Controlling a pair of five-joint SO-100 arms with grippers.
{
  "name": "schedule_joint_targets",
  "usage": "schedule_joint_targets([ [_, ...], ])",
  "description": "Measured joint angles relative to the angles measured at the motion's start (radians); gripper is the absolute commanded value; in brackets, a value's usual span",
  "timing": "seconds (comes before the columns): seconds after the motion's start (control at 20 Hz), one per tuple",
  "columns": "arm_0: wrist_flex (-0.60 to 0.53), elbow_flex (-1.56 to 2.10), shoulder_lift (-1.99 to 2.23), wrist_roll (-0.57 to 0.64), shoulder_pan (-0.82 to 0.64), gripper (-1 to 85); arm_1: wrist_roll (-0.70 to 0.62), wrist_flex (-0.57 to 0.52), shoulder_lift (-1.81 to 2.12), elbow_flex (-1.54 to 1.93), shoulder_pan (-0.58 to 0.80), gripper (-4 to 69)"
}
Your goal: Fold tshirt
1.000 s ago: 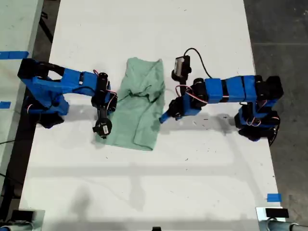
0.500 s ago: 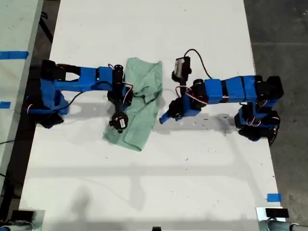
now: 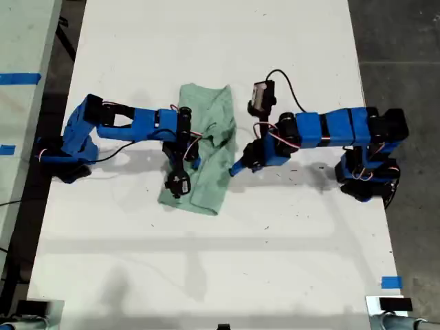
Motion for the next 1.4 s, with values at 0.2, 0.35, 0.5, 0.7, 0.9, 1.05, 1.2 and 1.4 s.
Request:
schedule_joint_targets([
  [0.2, 0.149, 0.0, 0.187, -0.005, 0.026, 26.2, -0.002, 0.0, 0.003, 0.017, 0.0, 23.6],
  [0.35, 0.187, 0.005, 0.305, -0.011, 0.055, 25.5, 0.002, 0.0, 0.003, 0.021, 0.0, 23.6],
  [0.5, 0.192, 0.089, 0.397, -0.028, 0.083, 22.8, 0.011, -0.002, 0.003, 0.021, -0.009, 23.8],
  [0.7, 0.1, 0.344, 0.577, -0.121, 0.161, 22.5, 0.017, -0.014, 0.003, -0.046, -0.046, 25.1],
  [0.9, 0.058, 0.39, 0.617, -0.19, 0.236, 21.9, 0.031, -0.014, -0.118, -0.193, -0.084, 25.1],
  [1.05, 0.002, 0.39, 0.617, -0.206, 0.275, 22.3, 0.034, -0.014, -0.262, -0.331, -0.106, 25.3],
  [1.2, -0.037, 0.405, 0.583, -0.206, 0.291, 22.7, 0.035, -0.014, -0.379, -0.426, -0.118, 25.4],
  [1.4, -0.186, 0.54, 0.528, -0.206, 0.288, 22.7, 0.043, -0.025, -0.534, -0.497, -0.118, 25.4],
])
